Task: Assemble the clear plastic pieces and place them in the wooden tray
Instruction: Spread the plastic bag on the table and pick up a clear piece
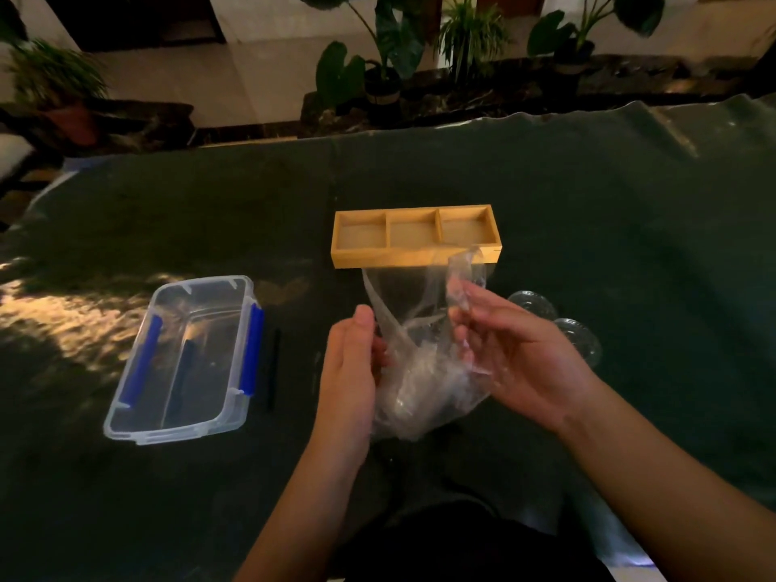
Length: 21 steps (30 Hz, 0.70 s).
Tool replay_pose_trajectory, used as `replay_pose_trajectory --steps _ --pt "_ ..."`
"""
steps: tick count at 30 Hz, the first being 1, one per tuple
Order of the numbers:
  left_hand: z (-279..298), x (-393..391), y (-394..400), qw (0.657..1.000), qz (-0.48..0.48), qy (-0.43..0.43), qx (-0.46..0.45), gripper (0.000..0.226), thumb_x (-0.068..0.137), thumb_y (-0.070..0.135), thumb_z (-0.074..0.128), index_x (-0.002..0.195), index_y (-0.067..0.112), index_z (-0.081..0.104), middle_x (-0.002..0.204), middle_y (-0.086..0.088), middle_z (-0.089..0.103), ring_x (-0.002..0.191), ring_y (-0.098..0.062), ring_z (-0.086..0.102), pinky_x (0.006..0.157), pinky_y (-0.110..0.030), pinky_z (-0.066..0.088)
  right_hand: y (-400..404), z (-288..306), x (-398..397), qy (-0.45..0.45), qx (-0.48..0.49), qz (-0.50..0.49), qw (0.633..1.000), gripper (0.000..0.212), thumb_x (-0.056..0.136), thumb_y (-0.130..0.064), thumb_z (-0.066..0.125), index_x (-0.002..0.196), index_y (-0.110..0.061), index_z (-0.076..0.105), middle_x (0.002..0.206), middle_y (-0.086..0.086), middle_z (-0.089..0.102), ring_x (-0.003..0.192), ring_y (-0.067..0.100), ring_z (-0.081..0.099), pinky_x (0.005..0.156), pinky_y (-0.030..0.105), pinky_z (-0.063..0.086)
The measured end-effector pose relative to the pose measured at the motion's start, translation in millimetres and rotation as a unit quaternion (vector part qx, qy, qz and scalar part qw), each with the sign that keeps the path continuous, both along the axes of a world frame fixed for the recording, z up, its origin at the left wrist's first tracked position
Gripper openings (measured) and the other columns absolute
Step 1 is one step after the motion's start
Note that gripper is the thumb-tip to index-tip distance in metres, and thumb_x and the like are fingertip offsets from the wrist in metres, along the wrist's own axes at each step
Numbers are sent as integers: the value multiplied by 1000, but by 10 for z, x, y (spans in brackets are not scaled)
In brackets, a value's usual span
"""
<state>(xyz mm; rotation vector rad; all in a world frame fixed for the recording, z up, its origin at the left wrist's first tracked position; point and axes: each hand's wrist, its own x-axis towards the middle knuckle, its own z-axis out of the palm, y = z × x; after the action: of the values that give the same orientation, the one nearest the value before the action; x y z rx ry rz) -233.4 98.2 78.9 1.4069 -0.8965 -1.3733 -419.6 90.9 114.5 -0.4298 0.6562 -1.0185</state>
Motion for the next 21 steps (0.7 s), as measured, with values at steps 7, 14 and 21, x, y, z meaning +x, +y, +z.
replay_pose_trajectory --steps 7,14,21 --pt "286 90 -75 977 -121 -172 -17 6 81 43 65 82 37 66 82 11 69 66 -1 66 52 -16 52 87 222 0 218 -10 19 976 52 66 -6 71 116 -19 68 84 2 76 76 16 68 68 34 56" --pt "312 62 28 987 -127 -101 -20 25 94 25 55 75 29 71 71 5 72 64 -6 68 55 -12 54 127 448 -50 673 -119 -108 722 71 77 -16 78 137 -30 43 124 3 48 99 17 58 72 29 56" --pt "360 -192 117 990 -130 -51 -27 29 99 18 50 81 11 70 72 -3 75 63 -4 69 55 -10 50 179 710 160 818 -363 116 430 18 91 -32 53 92 -23 69 83 -6 63 77 9 58 73 30 54"
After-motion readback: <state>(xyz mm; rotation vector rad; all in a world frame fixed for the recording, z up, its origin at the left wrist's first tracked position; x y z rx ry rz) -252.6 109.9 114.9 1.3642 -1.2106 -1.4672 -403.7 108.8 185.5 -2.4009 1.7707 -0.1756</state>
